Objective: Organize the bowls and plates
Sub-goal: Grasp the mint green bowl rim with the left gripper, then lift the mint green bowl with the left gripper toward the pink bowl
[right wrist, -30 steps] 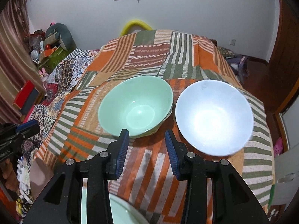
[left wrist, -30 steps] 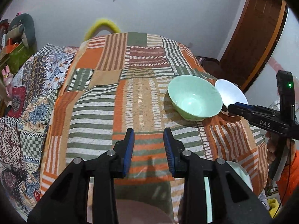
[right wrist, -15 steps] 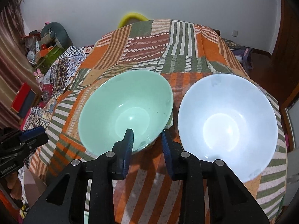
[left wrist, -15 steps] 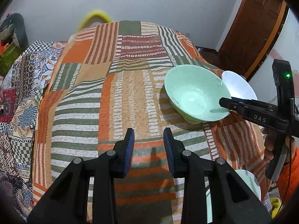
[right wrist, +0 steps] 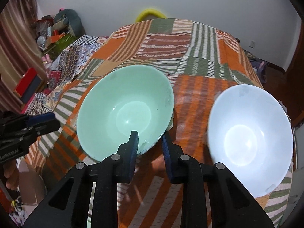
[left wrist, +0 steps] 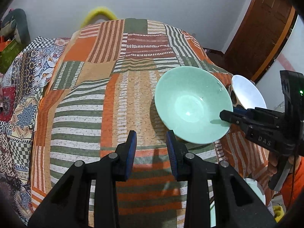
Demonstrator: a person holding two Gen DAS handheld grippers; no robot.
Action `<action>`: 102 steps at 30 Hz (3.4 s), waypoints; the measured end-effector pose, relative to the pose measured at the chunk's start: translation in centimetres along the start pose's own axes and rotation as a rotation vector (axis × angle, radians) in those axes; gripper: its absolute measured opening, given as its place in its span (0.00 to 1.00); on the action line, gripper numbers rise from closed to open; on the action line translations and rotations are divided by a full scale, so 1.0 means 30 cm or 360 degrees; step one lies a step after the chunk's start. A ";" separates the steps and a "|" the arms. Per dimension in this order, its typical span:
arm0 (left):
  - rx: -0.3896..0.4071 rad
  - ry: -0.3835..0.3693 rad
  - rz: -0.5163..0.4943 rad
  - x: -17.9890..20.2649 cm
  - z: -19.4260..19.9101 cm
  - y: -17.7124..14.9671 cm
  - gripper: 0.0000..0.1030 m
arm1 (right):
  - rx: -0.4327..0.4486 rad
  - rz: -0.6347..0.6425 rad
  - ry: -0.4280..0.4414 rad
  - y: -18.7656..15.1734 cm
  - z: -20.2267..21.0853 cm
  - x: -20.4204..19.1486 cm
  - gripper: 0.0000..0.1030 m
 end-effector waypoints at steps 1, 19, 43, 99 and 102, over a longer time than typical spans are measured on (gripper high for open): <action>-0.0002 0.0003 0.0002 -0.003 -0.002 0.000 0.31 | -0.0004 0.0012 0.0007 0.002 -0.002 -0.007 0.22; -0.0061 0.0045 0.0004 -0.009 -0.119 0.044 0.31 | -0.0014 0.0045 0.0101 0.001 -0.004 -0.061 0.23; -0.0105 -0.0013 -0.0109 0.045 -0.198 0.061 0.16 | 0.0015 -0.0048 0.0027 0.020 -0.047 -0.021 0.20; 0.0134 0.0061 0.0084 -0.157 0.579 -0.498 0.16 | 0.0116 0.0117 0.0292 -0.244 0.332 -0.592 0.19; 0.0113 0.0078 0.0113 -0.197 0.575 -0.533 0.16 | 0.0089 0.0134 0.0315 -0.258 0.308 -0.629 0.19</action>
Point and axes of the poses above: each gripper's, at about its wrist camera, not at the fingertips, and z roughly against the way its jaws point, x to its right, y to its top, the point moved 6 cm from there along -z, roughly the way its jaws point, and after that the axes turned 7 degrees about z, right-handed, at the moved point
